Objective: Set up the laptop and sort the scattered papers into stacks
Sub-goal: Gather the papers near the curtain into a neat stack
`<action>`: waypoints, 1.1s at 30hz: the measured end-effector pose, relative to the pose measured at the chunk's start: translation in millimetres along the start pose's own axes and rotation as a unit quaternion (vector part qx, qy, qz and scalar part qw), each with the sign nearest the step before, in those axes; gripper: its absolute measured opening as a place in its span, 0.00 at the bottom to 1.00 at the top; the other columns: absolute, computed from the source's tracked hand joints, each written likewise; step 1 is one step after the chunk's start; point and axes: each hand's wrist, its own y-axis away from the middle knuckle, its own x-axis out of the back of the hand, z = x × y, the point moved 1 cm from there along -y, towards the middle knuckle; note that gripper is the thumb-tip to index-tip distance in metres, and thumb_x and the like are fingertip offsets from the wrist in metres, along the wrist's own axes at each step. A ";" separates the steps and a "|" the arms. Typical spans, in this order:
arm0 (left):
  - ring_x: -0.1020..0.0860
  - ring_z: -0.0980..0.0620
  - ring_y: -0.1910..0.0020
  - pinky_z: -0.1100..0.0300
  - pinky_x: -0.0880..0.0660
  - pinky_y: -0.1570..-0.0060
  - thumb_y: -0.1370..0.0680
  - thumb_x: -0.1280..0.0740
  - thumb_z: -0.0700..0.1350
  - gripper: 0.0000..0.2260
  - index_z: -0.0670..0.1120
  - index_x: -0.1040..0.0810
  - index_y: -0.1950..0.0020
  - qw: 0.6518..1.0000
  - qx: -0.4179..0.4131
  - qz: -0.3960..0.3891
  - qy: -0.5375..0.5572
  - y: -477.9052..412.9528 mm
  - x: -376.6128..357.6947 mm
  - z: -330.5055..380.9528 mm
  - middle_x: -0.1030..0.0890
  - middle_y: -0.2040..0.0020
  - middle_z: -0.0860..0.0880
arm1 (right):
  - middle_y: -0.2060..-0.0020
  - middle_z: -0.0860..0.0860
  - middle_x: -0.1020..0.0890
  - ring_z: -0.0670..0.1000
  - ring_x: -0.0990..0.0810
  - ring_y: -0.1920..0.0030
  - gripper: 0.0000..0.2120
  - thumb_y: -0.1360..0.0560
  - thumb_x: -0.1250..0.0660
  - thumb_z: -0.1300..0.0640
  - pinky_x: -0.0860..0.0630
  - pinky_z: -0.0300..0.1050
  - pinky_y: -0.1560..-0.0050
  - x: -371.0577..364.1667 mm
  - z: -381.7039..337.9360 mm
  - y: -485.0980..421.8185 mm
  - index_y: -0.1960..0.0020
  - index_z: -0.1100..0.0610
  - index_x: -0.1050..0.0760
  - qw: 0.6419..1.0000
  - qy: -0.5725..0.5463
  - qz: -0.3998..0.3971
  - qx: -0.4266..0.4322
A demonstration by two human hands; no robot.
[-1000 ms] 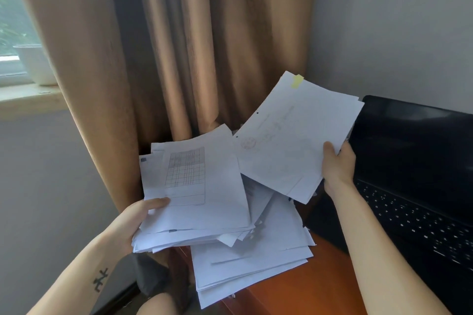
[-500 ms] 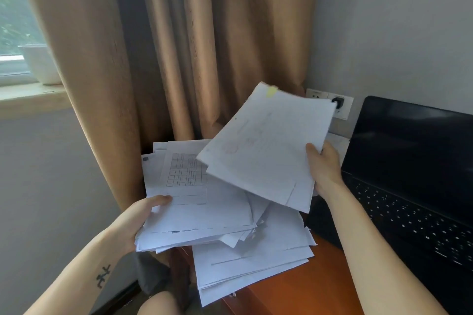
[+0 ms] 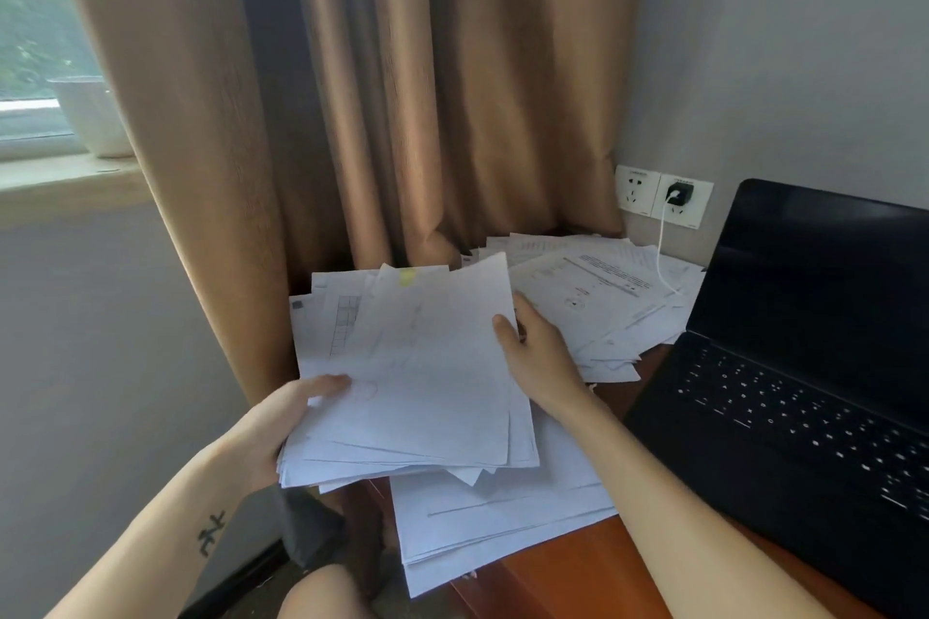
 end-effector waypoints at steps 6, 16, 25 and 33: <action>0.21 0.31 0.35 0.36 0.25 0.33 0.19 0.29 0.45 0.19 0.35 0.22 0.33 0.999 -0.024 0.010 -0.029 -9.5 7.3 -8.3 0.19 0.36 0.33 | 0.43 0.59 0.21 0.59 0.25 0.41 0.14 0.18 0.42 0.56 0.24 0.54 0.43 28.3 21.7 -3.0 0.37 0.63 0.26 0.941 0.312 0.083 -0.100; 0.20 0.32 0.35 0.36 0.26 0.31 0.22 0.27 0.47 0.22 0.36 0.21 0.32 1.000 0.006 0.021 0.005 -22.0 17.9 -12.1 0.18 0.37 0.33 | 0.39 0.57 0.21 0.60 0.21 0.40 0.24 0.19 0.35 0.56 0.23 0.47 0.48 35.1 9.2 -3.9 0.28 0.62 0.39 0.965 0.179 0.035 -0.189; 0.14 0.37 0.58 0.44 0.20 0.47 0.23 0.25 0.45 0.16 0.37 0.19 0.40 1.000 0.020 -0.010 0.019 -4.6 11.1 -6.0 0.13 0.48 0.36 | 0.45 0.53 0.19 0.50 0.22 0.47 0.26 0.20 0.36 0.66 0.23 0.46 0.46 50.9 24.1 -13.1 0.25 0.56 0.37 0.975 0.006 0.102 -0.196; 0.15 0.36 0.55 0.41 0.21 0.44 0.22 0.26 0.48 0.19 0.37 0.20 0.36 0.999 0.019 -0.025 0.005 -6.6 12.8 -5.2 0.14 0.45 0.35 | 0.46 0.49 0.18 0.42 0.21 0.51 0.12 0.19 0.36 0.66 0.27 0.33 0.58 49.3 21.0 -12.8 0.38 0.56 0.25 0.979 -0.042 0.018 -0.197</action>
